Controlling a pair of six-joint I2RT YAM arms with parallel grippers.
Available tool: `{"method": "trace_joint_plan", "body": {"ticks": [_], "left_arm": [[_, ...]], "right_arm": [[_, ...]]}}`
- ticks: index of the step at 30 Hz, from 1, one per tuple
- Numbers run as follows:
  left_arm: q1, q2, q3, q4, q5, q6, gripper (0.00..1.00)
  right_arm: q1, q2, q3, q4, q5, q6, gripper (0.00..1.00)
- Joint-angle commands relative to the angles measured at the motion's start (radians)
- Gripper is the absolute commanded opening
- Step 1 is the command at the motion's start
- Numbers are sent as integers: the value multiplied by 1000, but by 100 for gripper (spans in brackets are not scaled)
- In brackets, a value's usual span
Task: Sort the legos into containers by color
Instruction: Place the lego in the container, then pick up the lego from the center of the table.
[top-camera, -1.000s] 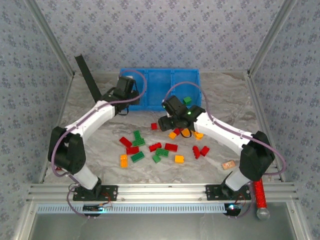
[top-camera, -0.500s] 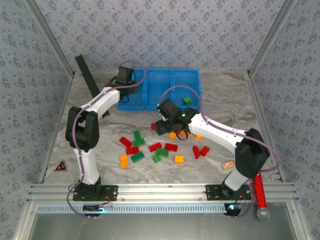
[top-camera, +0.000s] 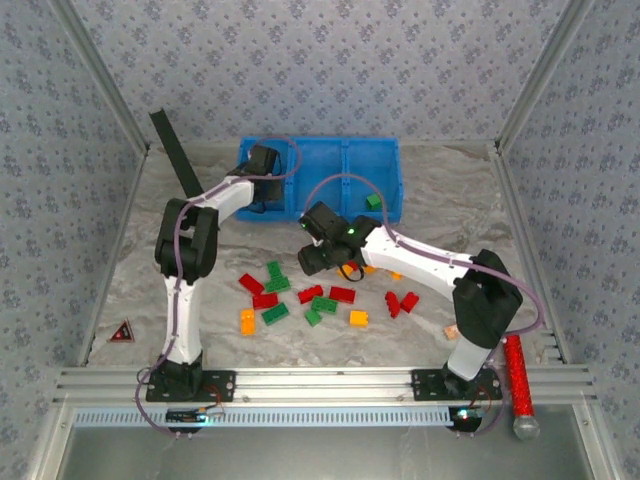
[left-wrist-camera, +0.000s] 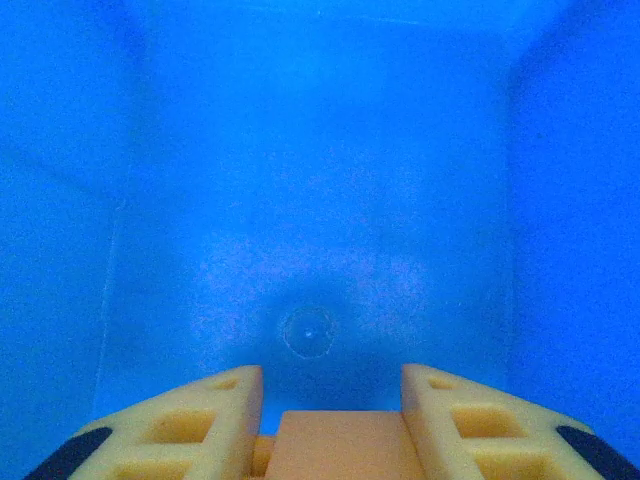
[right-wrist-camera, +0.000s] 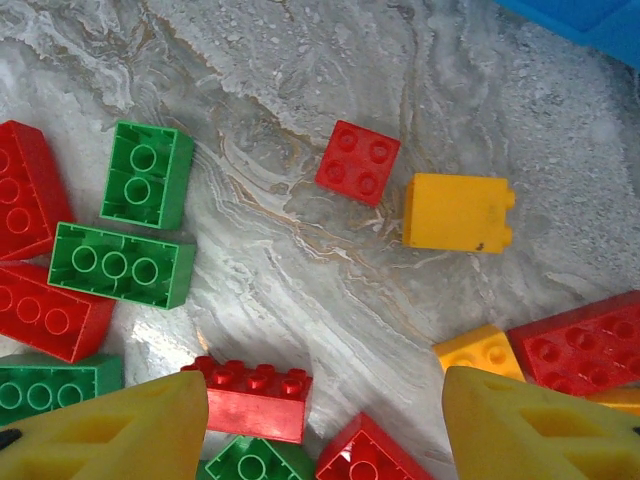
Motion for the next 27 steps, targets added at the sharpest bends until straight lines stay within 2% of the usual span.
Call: {"method": "trace_joint_plan", "body": {"ticks": [1, 7, 12, 27], "left_arm": [[3, 15, 16, 23, 14, -13, 22], [6, -28, -6, 34, 20, -13, 43], [9, -81, -19, 32, 20, -5, 55], [29, -338, -101, 35, 79, -3, 64]], "right_arm": [[11, 30, 38, -36, -3, -22, 65], [14, 80, 69, -32, -15, -48, 66], [9, 135, 121, -42, -19, -73, 66], [-43, 320, 248, -69, -10, -114, 64]]}}
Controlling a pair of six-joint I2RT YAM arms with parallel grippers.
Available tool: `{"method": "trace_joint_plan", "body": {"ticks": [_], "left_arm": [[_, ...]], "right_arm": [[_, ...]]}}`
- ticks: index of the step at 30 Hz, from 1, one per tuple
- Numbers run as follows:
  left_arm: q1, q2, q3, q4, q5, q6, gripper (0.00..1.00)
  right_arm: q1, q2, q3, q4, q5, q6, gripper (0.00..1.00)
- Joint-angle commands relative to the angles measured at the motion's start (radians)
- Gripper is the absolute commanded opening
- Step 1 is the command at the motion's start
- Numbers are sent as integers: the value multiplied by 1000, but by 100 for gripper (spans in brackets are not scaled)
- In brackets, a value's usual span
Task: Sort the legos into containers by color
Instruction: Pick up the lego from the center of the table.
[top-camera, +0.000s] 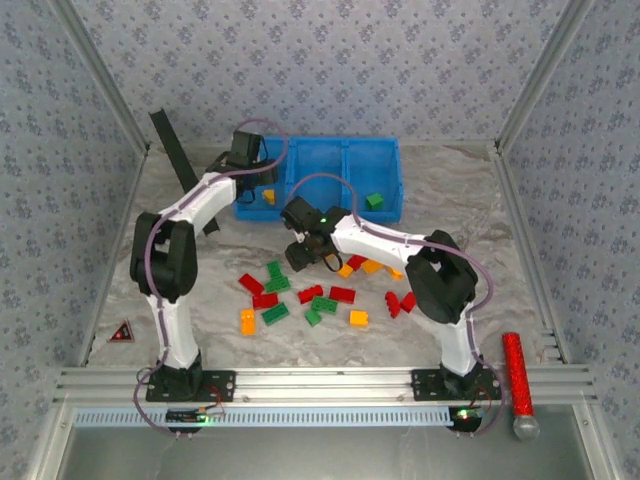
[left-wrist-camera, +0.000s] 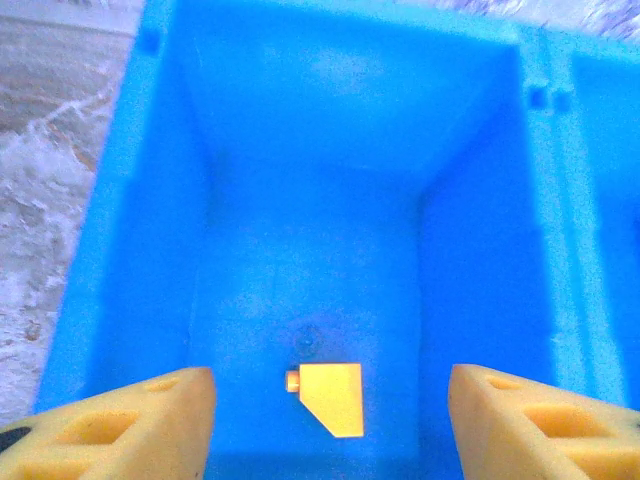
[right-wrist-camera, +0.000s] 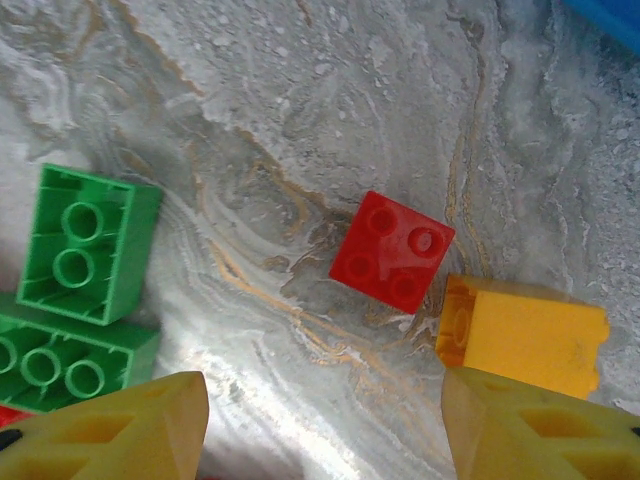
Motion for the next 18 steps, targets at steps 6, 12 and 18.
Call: {"method": "trace_joint_plan", "body": {"ticks": [6, 12, 18], "left_arm": [[2, -231, -67, 0, 53, -6, 65], [-1, -398, -199, 10, 54, -24, 67], [-1, -534, -298, -23, 37, -32, 68]], "right_arm": [[-45, 81, 66, -35, 14, -33, 64], [-59, 112, 101, -34, 2, -48, 64], [-60, 154, 142, -44, -3, -63, 63]]}}
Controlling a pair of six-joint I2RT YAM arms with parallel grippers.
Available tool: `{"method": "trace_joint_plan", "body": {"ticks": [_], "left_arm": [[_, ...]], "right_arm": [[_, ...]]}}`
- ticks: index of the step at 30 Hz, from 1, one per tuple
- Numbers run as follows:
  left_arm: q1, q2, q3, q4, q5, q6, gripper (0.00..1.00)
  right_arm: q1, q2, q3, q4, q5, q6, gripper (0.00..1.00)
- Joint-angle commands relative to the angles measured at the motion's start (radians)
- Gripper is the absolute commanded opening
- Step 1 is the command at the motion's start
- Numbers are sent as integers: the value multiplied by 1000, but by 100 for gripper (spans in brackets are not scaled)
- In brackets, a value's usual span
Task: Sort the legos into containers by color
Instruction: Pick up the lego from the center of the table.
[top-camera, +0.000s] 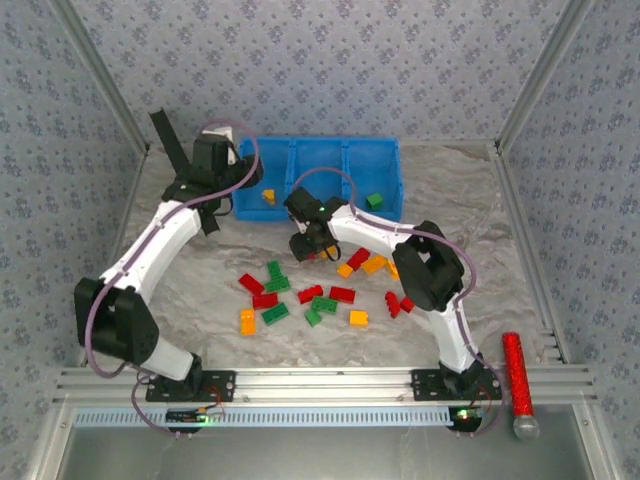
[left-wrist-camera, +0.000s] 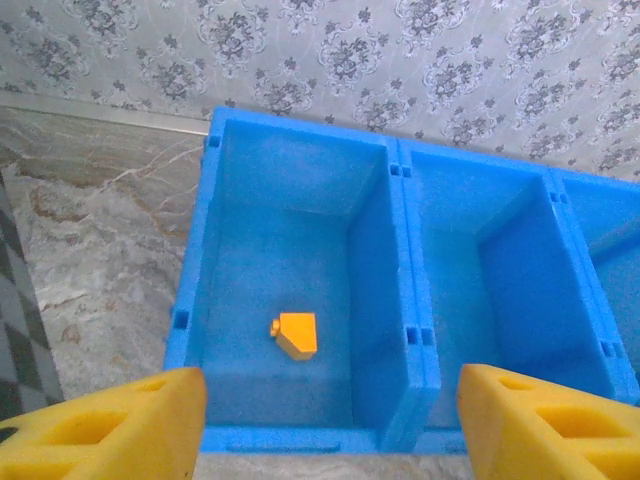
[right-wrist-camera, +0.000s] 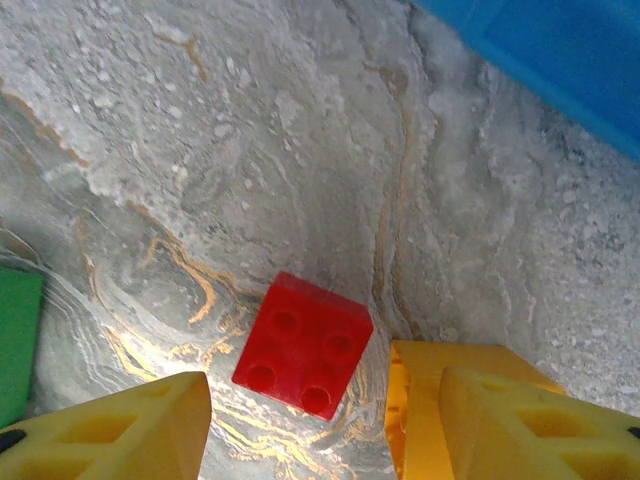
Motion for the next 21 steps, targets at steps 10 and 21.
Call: {"method": "trace_joint_plan", "body": {"ticks": [10, 21], "left_arm": [[-2, -247, -155, -81, -32, -8, 71], [0, -337, -211, -142, -43, 5, 73]], "right_arm": [[-2, 135, 130, -79, 7, -48, 60], [-2, 155, 108, -113, 41, -2, 53]]}}
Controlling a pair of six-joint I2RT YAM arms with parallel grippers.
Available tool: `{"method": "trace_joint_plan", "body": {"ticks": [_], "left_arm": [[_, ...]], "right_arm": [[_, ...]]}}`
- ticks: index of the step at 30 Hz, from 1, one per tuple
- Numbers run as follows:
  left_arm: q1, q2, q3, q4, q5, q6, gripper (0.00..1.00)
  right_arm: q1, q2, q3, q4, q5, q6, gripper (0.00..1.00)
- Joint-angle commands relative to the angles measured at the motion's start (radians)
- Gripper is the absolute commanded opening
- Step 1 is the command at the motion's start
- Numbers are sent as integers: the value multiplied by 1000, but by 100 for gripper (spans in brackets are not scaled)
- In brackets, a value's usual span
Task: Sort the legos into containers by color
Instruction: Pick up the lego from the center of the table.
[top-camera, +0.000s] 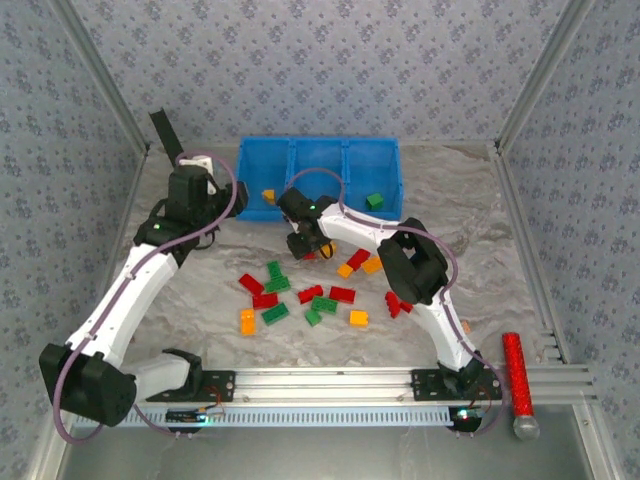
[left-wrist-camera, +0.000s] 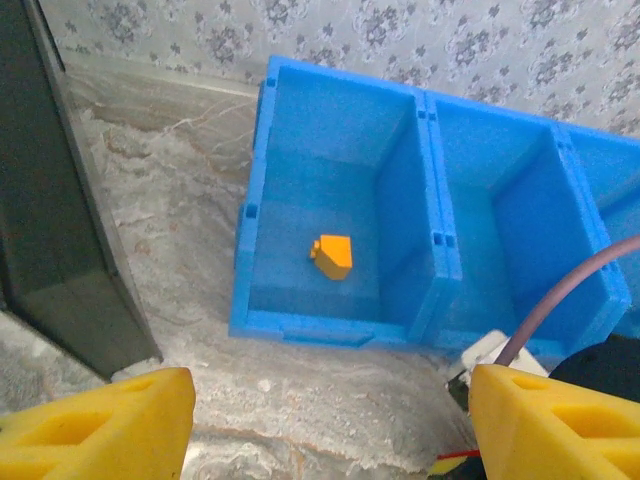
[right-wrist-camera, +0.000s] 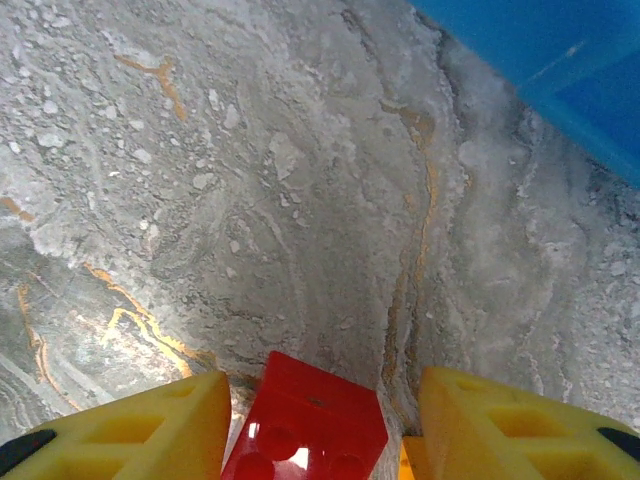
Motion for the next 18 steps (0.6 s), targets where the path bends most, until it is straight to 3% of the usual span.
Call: {"method": "trace_joint_plan", "body": {"ticks": [1, 18], "left_arm": [[-1, -38, -2, -37, -16, 16, 74], [4, -118, -31, -82, -29, 36, 77]], "right_arm": [[-2, 31, -9, -78, 20, 30, 53], [11, 56, -23, -97, -21, 92, 48]]}}
